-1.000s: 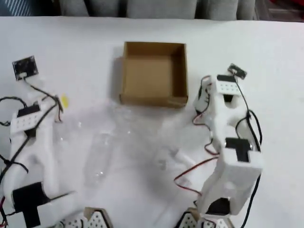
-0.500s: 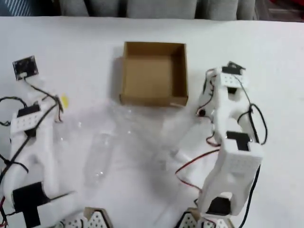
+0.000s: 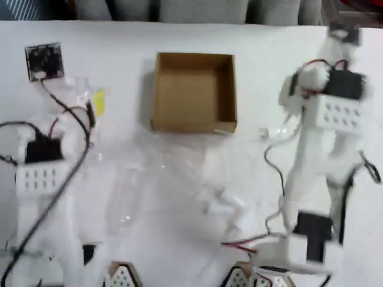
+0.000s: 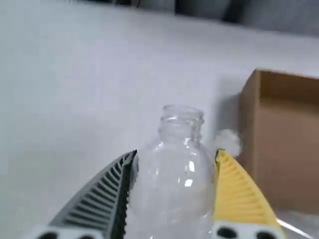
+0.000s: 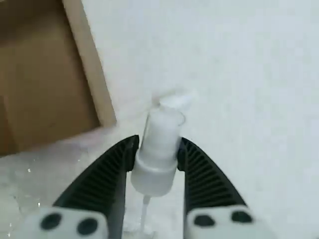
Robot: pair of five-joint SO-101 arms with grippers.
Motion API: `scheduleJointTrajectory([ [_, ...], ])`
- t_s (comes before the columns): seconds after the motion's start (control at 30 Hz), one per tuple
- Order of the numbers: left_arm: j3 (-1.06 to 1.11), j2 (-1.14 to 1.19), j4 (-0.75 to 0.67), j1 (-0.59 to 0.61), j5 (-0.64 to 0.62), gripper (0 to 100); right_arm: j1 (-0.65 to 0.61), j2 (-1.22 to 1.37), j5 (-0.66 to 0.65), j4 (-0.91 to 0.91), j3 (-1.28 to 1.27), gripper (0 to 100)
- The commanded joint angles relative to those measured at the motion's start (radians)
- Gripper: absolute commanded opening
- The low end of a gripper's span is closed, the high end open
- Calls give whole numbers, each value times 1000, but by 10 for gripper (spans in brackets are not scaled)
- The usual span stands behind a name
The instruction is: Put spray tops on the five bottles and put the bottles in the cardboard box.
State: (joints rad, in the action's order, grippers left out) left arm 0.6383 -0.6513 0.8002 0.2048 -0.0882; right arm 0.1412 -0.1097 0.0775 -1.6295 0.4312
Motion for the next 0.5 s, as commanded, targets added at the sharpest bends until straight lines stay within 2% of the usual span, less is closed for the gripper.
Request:
scheduleJointTrajectory([
  [0.0, -29, -302, -81, -151, -9, 23, 5, -203, -74, 136, 86, 17],
  [0.17, 167, -549, -129, -348, -9, 23, 5, -371, -115, 315, 103, 18],
  [0.3, 404, -754, -229, -483, -9, 23, 4, -464, -140, 397, 100, 18],
  [0.47, 628, -1010, -342, -588, -9, 22, -148, -547, -137, 486, 100, 18],
])
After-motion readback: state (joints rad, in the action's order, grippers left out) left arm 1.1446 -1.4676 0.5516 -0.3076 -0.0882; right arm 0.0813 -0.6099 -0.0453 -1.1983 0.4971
